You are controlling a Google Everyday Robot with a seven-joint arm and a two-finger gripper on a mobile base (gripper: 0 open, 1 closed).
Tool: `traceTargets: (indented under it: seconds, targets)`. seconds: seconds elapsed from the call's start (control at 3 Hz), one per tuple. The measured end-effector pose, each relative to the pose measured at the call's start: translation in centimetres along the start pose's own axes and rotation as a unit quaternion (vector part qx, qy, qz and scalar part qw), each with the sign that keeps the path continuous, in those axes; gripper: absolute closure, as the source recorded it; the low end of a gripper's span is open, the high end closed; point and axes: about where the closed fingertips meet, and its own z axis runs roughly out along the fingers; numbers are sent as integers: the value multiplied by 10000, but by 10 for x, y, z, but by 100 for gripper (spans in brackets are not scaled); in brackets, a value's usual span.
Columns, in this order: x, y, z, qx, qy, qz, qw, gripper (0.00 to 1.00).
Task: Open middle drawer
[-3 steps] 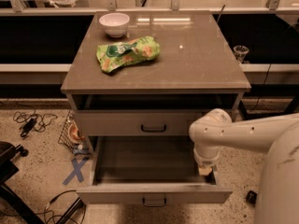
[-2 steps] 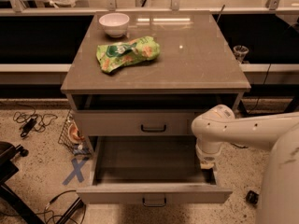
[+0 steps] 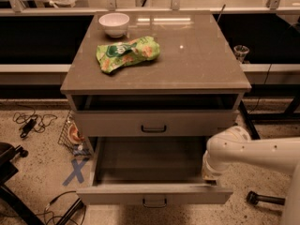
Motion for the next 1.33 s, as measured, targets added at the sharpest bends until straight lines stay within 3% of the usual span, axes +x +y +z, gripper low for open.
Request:
traceTargets:
  seconds: [0.33, 0.67, 1.0, 1.33]
  targets:
    - [-13, -6, 42, 411, -680, -391, 9961, 100]
    - [-16, -3, 53, 503, -818, -458, 9943, 100]
    - [-18, 11, 43, 478, -521, -770, 9945, 100]
    - [-29, 54, 49, 99, -458, -679, 9966, 100]
